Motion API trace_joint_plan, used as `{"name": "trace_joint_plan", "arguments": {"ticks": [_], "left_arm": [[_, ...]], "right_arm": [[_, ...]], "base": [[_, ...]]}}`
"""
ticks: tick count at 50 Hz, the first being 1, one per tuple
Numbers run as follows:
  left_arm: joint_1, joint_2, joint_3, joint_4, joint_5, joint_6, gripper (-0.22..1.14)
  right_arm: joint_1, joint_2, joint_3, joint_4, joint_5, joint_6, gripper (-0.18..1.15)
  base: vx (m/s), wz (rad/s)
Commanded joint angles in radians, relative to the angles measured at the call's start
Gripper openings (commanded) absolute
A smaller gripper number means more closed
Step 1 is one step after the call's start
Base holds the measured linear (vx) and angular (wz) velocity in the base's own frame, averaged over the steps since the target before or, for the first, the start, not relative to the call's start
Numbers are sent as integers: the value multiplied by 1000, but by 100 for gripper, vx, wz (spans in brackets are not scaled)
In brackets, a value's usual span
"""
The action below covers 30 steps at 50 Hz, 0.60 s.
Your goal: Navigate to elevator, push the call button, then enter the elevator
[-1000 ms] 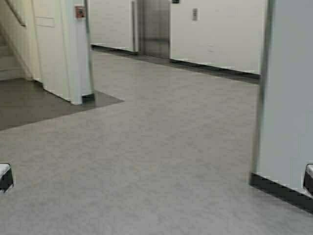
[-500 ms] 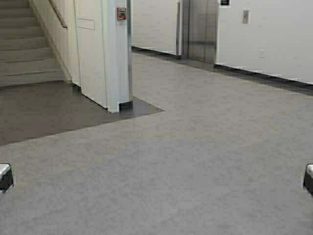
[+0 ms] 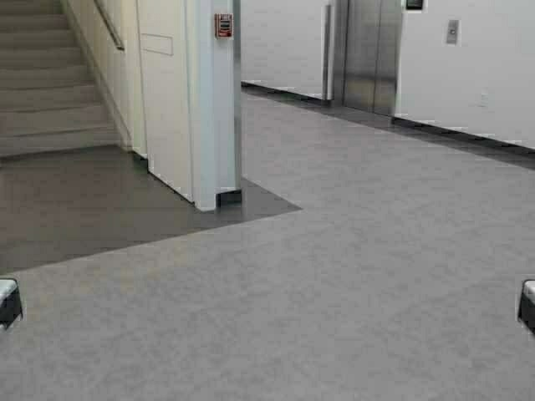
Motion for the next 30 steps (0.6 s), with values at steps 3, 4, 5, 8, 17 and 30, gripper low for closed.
{"name": "trace_joint_plan", "arguments": {"ticks": [3,4,5,8,17,30], "left_arm": [[2,5,-26,6,-14,8,2],[2,8,-25,6,-14,8,2],[2,9,-26,5,-14,8,2],[2,18,-28,6,-15,6,2],[2,12,-29,6,-20,0,2],[2,-23,-14,6,-25,0,2]], "right_arm": [[2,-2,-18,0,-8,-5,5],[2,-2,-15,0,-8,-6,5],[2,-2,-15,0,-8,-8,5],[2,-2,-14,0,-8,-9,5],[2,-2,-8,0,-8,-11,5],[2,9,-9,0,-8,-11,5]], "base": [[66,11],[65,6],[66,7],[67,8],[69,3],[68,-17]]}}
